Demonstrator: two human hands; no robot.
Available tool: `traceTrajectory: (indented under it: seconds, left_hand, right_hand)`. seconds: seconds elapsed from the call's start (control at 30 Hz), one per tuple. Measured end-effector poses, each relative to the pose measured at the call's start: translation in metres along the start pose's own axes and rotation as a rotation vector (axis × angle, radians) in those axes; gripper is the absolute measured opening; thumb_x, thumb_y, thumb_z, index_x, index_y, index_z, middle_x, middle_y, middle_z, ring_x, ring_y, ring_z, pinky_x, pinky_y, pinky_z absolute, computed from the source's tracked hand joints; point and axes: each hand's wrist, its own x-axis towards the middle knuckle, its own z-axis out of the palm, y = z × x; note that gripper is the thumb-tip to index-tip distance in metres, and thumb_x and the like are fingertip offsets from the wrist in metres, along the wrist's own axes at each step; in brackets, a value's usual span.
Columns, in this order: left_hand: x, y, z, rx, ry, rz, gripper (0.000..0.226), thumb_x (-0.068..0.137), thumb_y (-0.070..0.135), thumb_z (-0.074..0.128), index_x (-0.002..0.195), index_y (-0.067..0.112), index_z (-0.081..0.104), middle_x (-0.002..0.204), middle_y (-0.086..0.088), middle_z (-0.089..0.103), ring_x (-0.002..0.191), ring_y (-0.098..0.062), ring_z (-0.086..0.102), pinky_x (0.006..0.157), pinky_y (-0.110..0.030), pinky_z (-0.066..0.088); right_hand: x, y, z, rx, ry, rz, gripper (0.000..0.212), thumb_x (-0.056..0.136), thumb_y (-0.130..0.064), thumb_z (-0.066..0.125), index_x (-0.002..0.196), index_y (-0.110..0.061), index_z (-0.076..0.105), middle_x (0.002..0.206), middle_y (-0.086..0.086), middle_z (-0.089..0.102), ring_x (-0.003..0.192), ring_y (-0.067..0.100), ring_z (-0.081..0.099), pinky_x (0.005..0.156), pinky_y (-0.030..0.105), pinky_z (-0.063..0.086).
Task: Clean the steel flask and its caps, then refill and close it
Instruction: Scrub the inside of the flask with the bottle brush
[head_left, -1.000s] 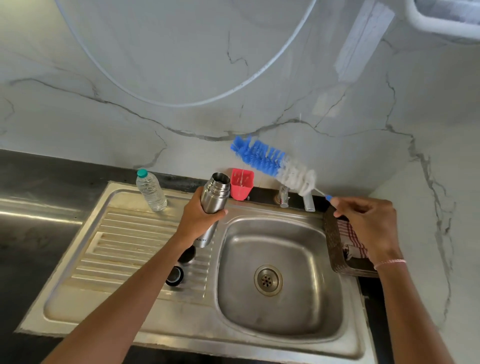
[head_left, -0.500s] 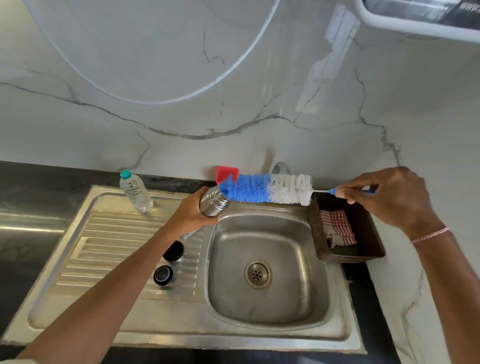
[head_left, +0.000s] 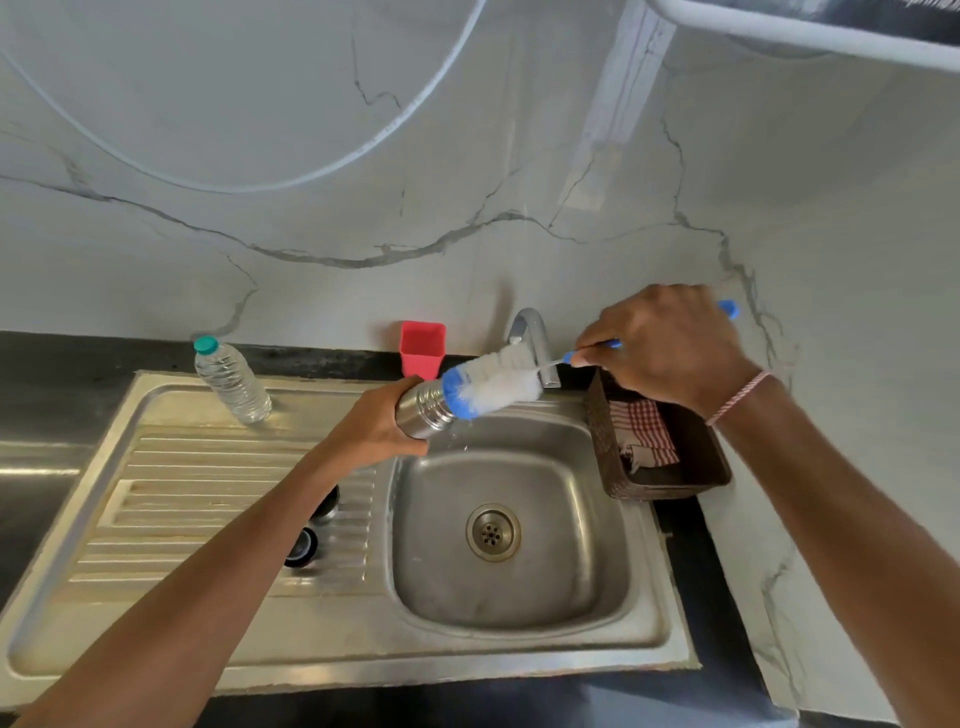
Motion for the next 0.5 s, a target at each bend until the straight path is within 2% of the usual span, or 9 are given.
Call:
traceTrajectory:
  seconds: [0.1,0.2,0.3,0.4,0.5]
  left_hand:
    - [0.004,0.009,0.004,0.026,0.015,0.028,0.075,0.057,0.023,0.091,0.127,0.031,0.062,0.101,0.012,0.074,0.085,-0.007,0.070,0.077,-0.030,0.057]
    - [0.004,0.015,0.008,0.079,0.034,0.050,0.070,0.056,0.028,0.090,0.121,0.033,0.063,0.096,0.013,0.073,0.082,-0.006,0.068,0.073,-0.029,0.056]
    - [0.002,0.020,0.013,0.131,0.083,0.060,0.069,0.054,0.038,0.086,0.119,0.037,0.064,0.093,0.016,0.072,0.079,-0.006,0.066,0.070,-0.030,0.054]
    - [0.001,0.029,0.021,0.210,0.128,0.112,0.068,0.055,0.035,0.090,0.119,0.032,0.066,0.095,0.016,0.071,0.078,-0.008,0.064,0.070,-0.027,0.048]
    - [0.001,0.036,0.030,0.289,0.158,0.180,0.070,0.053,0.038,0.090,0.118,0.029,0.067,0.101,0.013,0.073,0.084,-0.011,0.066,0.078,-0.033,0.053]
  right_hand:
    - [0.001,-0.019,0.019,-0.014,-0.077,0.003,0.025,0.097,-0.055,0.055,0.104,-0.043,0.076,0.095,-0.008,0.075,0.087,0.026,0.067,0.075,0.037,0.050]
    - [-0.002,-0.038,0.029,-0.060,-0.161,0.013,0.030,0.101,-0.052,0.048,0.106,-0.038,0.074,0.097,0.000,0.071,0.088,0.031,0.066,0.070,0.034,0.042]
    - [-0.004,-0.047,0.038,-0.045,-0.244,0.067,0.031,0.102,-0.047,0.045,0.103,-0.032,0.072,0.097,0.005,0.068,0.087,0.033,0.065,0.068,0.035,0.040]
    - [-0.006,-0.054,0.056,0.110,-0.415,0.141,0.028,0.102,-0.035,0.046,0.096,-0.022,0.070,0.092,0.005,0.066,0.076,0.025,0.063,0.067,0.035,0.049]
    - [-0.002,-0.060,0.066,0.385,-0.629,0.253,0.023,0.101,-0.022,0.058,0.101,-0.007,0.075,0.080,0.004,0.065,0.060,0.008,0.051,0.054,0.017,0.037]
